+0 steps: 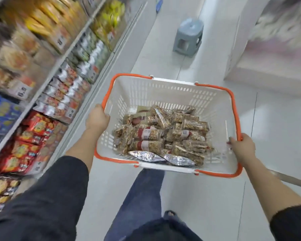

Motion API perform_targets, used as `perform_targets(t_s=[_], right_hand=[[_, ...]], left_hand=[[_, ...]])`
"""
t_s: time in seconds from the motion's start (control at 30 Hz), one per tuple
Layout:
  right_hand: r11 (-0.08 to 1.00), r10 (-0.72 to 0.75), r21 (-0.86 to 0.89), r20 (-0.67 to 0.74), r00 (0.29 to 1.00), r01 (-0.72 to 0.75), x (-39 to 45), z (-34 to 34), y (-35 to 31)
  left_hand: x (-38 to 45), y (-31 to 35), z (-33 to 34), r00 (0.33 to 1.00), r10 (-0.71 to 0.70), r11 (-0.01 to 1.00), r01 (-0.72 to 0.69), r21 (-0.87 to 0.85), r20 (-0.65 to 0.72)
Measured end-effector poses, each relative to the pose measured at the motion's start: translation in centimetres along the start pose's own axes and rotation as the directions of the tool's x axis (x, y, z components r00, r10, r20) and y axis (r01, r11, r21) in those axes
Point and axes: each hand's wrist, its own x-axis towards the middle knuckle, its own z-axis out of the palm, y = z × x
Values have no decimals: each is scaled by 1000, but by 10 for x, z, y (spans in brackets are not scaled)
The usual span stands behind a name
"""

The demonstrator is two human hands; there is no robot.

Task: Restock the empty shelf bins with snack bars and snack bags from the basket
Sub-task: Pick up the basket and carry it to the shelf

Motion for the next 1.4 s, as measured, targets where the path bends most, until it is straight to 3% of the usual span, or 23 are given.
perform_targets(t_s=[0.17, 0.33, 0.6, 0.97, 1.17, 1.4], right_hand=[[995, -22, 92, -11, 1000, 23, 73, -5, -129], [989, -59, 133, -29, 998, 62, 155, -2, -231], [991, -91, 97, -19, 996, 92, 339, 12, -364], [999, -5, 39, -41, 999, 6, 584, 28, -537], [994, 103, 40, -104, 989, -100, 686, 39, -595], [993, 114, 52, -93, 989, -110, 777, 26, -654]], left_hand=[[121, 50, -66, 999, 41, 999, -40, 22, -32], [250, 98, -91, 994, 85, 996, -82, 37, -63], [444, 204, -87, 997, 60, 998, -60, 3, -40], [696, 352, -84, 997, -27, 1000, 28, -11, 70], [824, 419, -71, 993, 22, 1000, -21, -18, 116], [915, 492, -57, 985, -49, 999, 48, 13, 167]])
